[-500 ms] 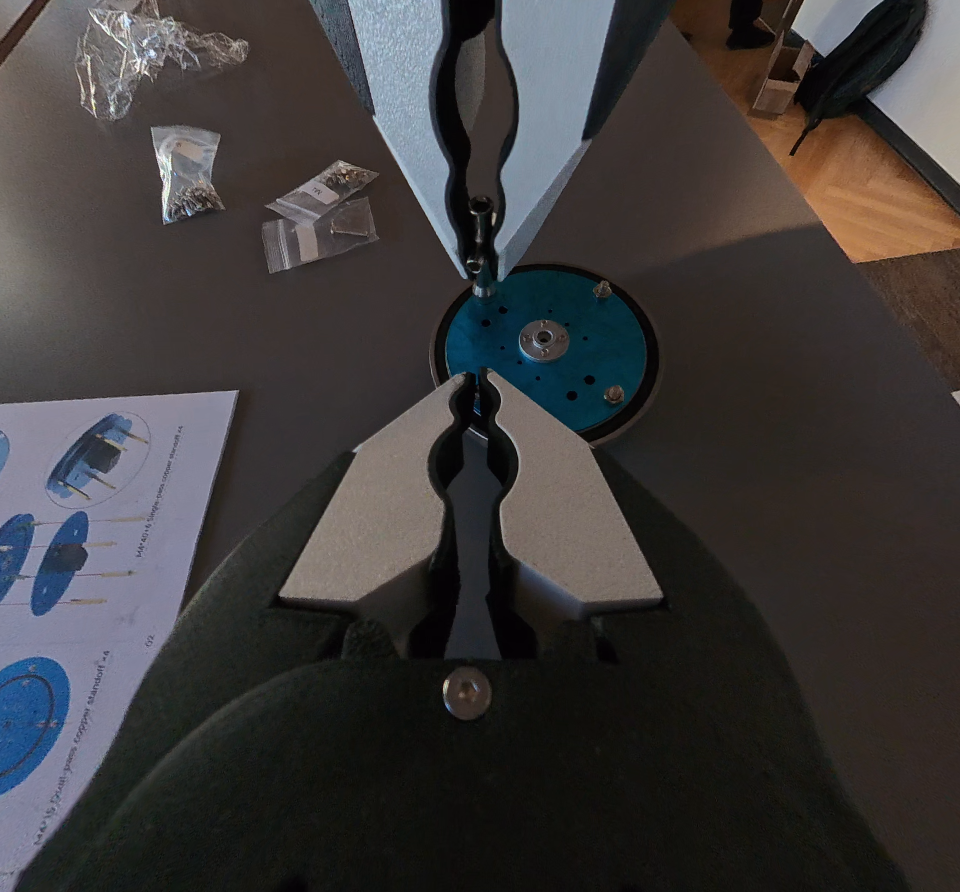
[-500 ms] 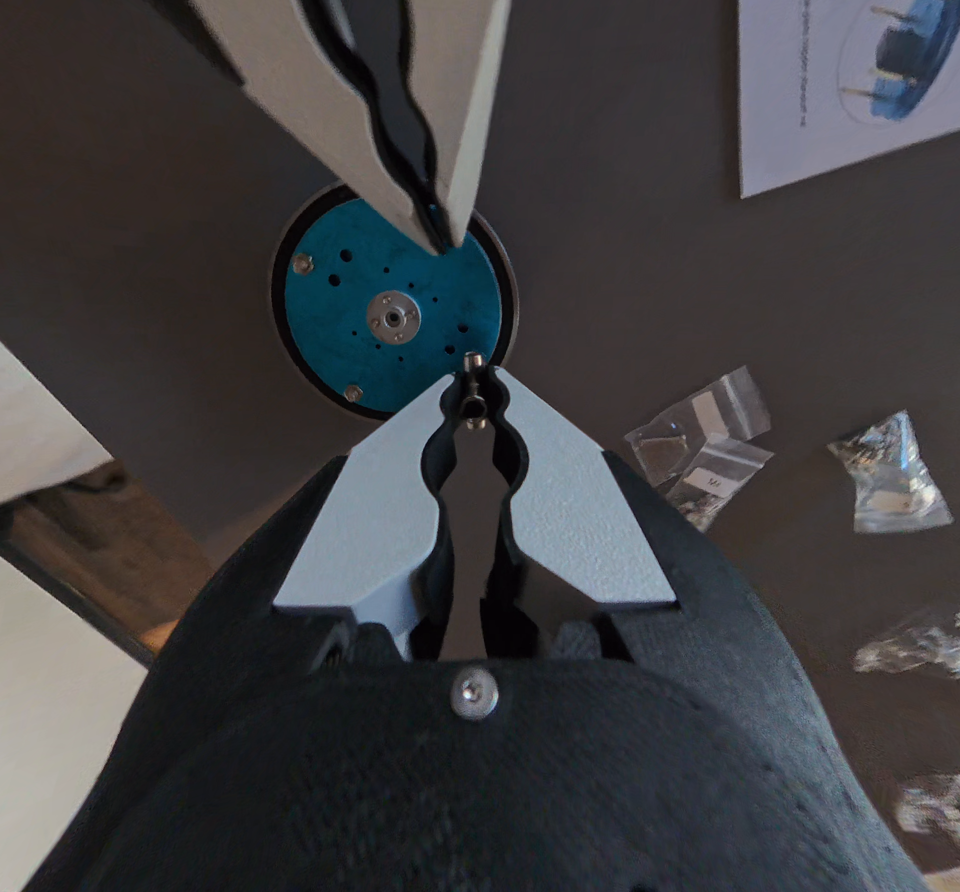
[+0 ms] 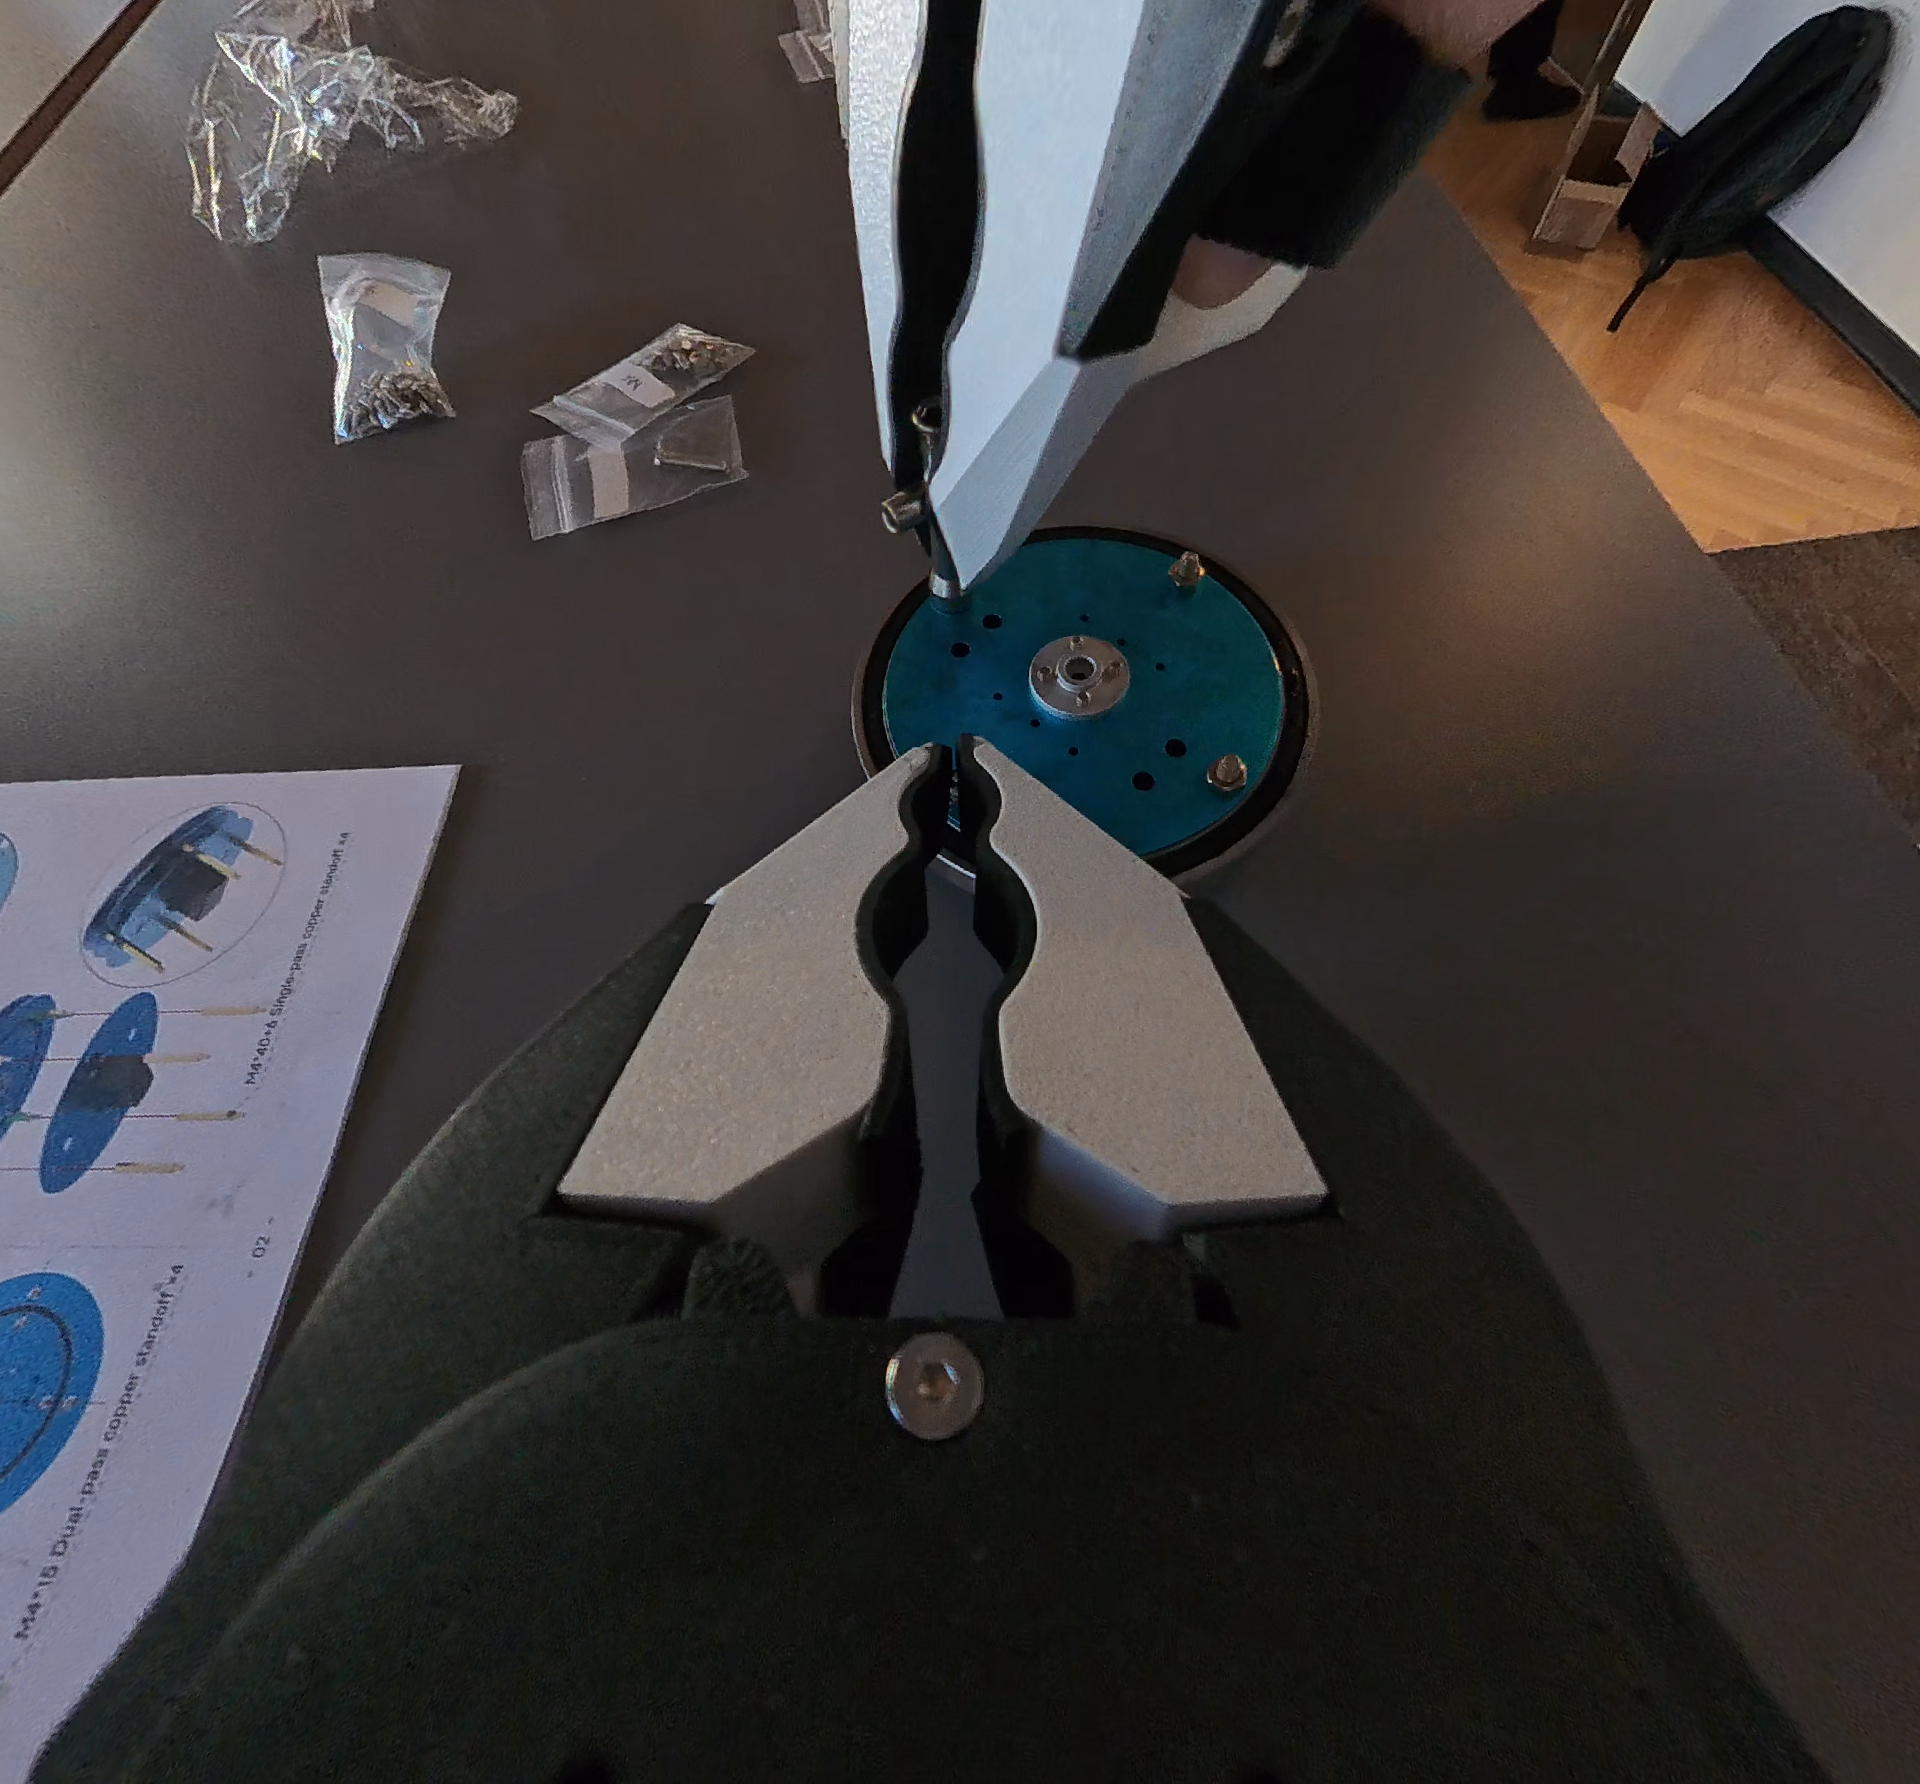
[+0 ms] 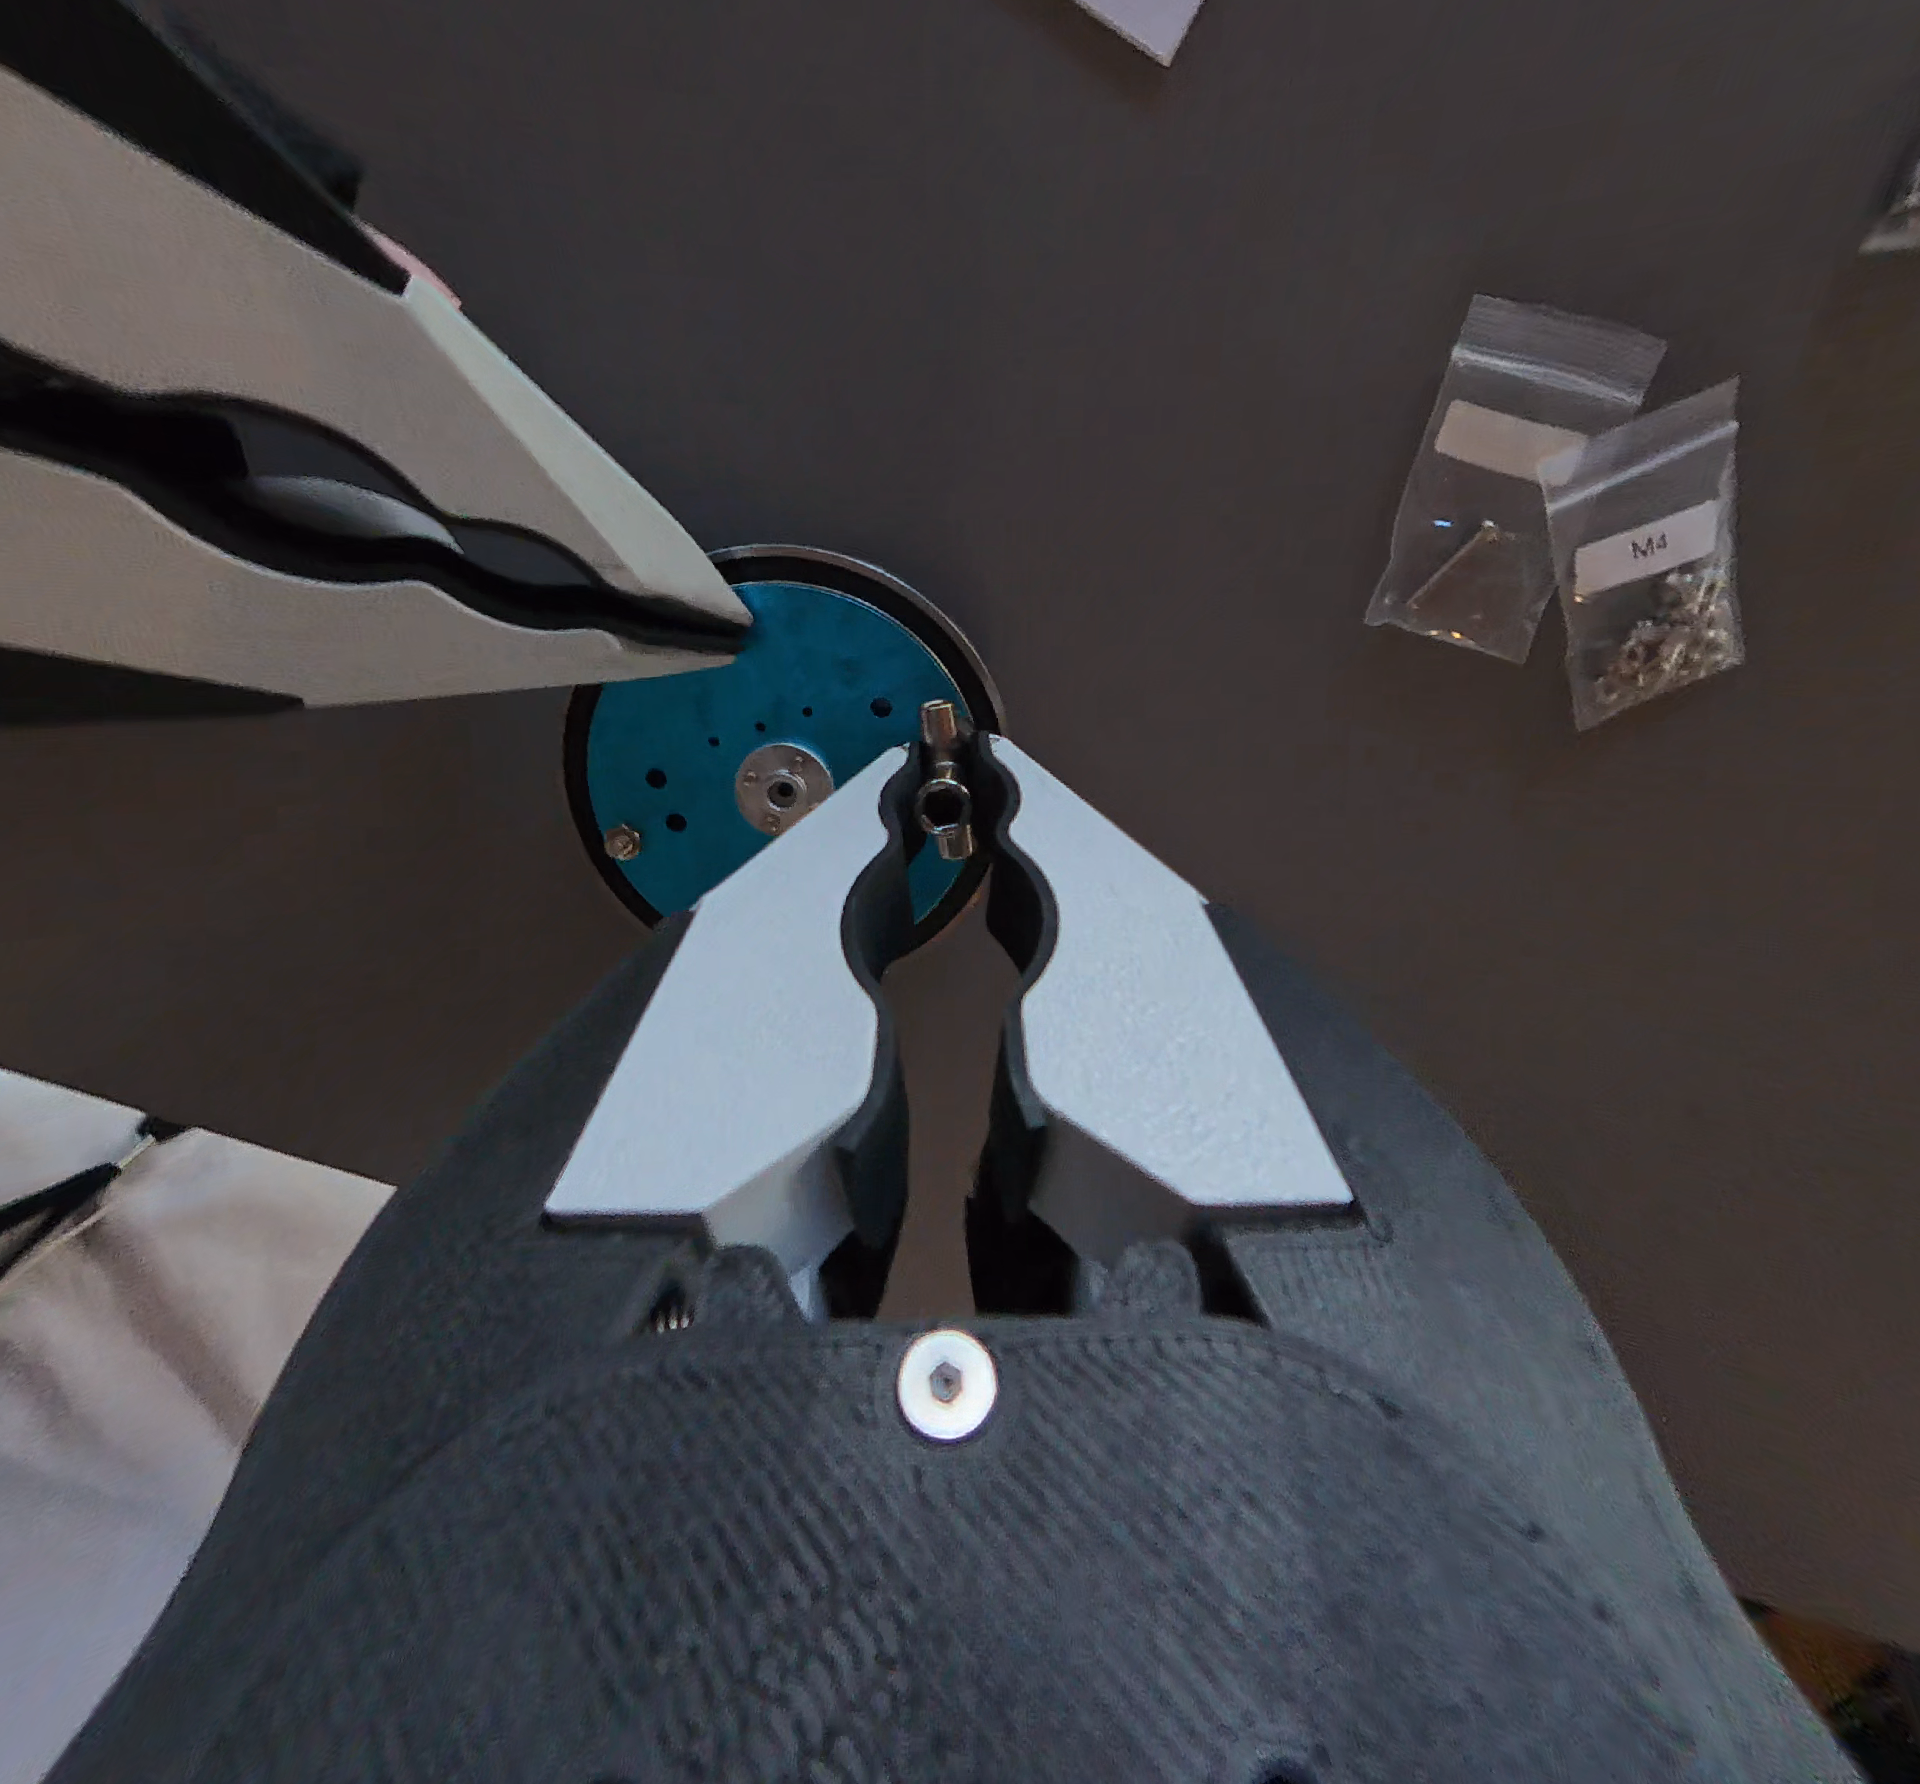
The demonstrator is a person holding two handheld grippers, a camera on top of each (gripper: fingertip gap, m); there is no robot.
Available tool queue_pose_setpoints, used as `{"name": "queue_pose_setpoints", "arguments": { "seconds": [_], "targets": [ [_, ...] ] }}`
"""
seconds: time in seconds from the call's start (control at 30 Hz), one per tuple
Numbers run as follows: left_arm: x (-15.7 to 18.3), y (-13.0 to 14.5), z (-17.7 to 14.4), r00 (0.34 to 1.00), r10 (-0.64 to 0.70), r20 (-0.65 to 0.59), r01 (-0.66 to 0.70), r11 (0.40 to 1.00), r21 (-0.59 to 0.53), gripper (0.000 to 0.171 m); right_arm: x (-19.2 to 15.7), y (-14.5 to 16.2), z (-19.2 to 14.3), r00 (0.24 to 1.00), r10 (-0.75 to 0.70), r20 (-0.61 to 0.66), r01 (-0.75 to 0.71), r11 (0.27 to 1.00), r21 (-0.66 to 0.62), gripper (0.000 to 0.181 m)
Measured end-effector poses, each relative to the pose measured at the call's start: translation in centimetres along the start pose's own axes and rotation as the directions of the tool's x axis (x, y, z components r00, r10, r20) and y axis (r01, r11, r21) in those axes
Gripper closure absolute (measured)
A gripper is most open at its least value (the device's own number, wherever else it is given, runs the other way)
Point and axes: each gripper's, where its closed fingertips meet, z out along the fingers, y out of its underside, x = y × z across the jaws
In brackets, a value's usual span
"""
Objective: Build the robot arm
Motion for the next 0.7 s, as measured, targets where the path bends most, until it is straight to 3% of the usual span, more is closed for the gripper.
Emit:
{"name": "queue_pose_setpoints", "arguments": {
  "seconds": [0.23, 0.43, 0.5, 0.57, 0.7],
  "targets": [
    [0.0, 0.0, 0.0, 1.000, 0.025, 0.010, -0.025, 1.000, -0.014, 0.171, -0.1, -0.2, 0.0, 0.997, 0.067, -0.035, -0.066, 0.997, 0.027, 0.174],
    [0.1, 0.0, 0.0, 1.000, 0.020, -0.008, -0.020, 1.000, -0.011, 0.171, 0.2, -0.6, -1.0, 0.985, -0.169, -0.025, 0.170, 0.985, 0.029, 0.174],
    [0.1, 0.0, 0.1, 1.000, 0.019, -0.013, -0.020, 1.000, -0.010, 0.171, -0.9, -1.1, -1.8, 0.963, -0.259, 0.073, 0.255, 0.965, 0.060, 0.174],
    [0.0, -0.1, 0.1, 1.000, 0.013, -0.017, -0.013, 1.000, -0.004, 0.171, -1.4, -0.9, -2.4, 0.899, -0.418, 0.130, 0.412, 0.908, 0.068, 0.174],
    [0.0, -0.1, 0.3, 0.999, 0.012, -0.033, -0.012, 1.000, 0.000, 0.171, -1.9, -0.3, -1.9, 0.661, -0.736, 0.148, 0.728, 0.676, 0.112, 0.174]
  ]
}}
